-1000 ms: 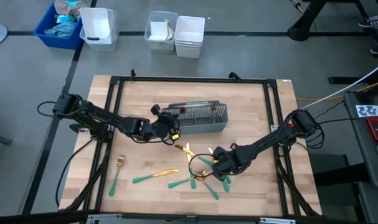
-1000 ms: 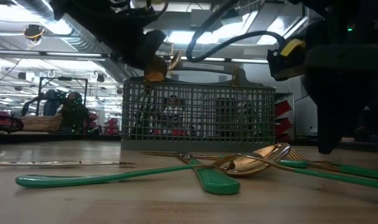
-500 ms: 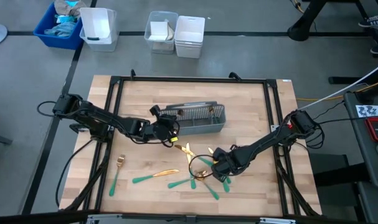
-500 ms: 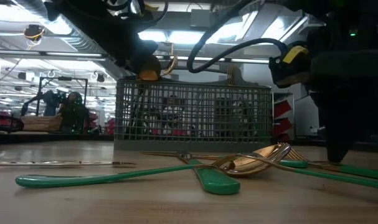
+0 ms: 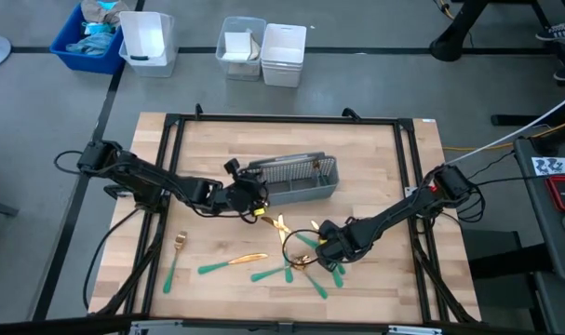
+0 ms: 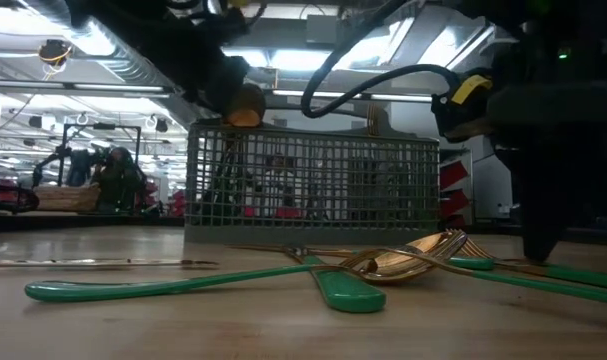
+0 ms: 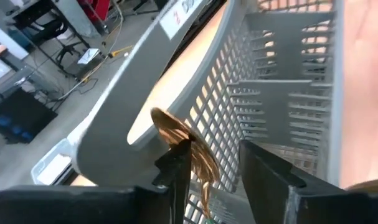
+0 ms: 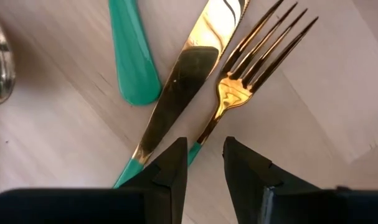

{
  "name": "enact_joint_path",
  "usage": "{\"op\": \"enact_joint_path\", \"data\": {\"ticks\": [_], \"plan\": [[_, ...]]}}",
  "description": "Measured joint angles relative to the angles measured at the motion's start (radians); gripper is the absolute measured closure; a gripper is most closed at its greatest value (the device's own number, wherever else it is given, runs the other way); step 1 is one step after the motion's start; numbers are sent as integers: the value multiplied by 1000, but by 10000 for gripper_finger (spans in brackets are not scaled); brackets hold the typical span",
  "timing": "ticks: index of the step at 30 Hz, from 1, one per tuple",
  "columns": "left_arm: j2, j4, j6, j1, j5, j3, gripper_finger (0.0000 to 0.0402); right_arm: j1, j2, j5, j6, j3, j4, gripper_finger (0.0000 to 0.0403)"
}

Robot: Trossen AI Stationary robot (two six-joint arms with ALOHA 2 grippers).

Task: Sort silverware
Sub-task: Put the green spoon in the gray silverware basket, then put the green fork in the gray silverware basket

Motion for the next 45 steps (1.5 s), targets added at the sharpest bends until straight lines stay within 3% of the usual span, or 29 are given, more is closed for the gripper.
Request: {"op": "enact_joint_path", "data": {"ticks": [11,19,28,32,45], "plan": [[-139,-10,3,-86,0,0,275,1,49,22,1,4,14,300],[-214,-11,21,-151,0,0,275,1,58,18,-1,3,23,387],[-326,-104,-18,-241,0,0,275,1,60,16,-15,11,8,396],[-375,-192,-104,-276,-1,0,275,0,65,28,-38,57,-67,394],[-423,-440,-363,-358,-2,1,275,-1,60,191,-84,343,-593,400]]}}
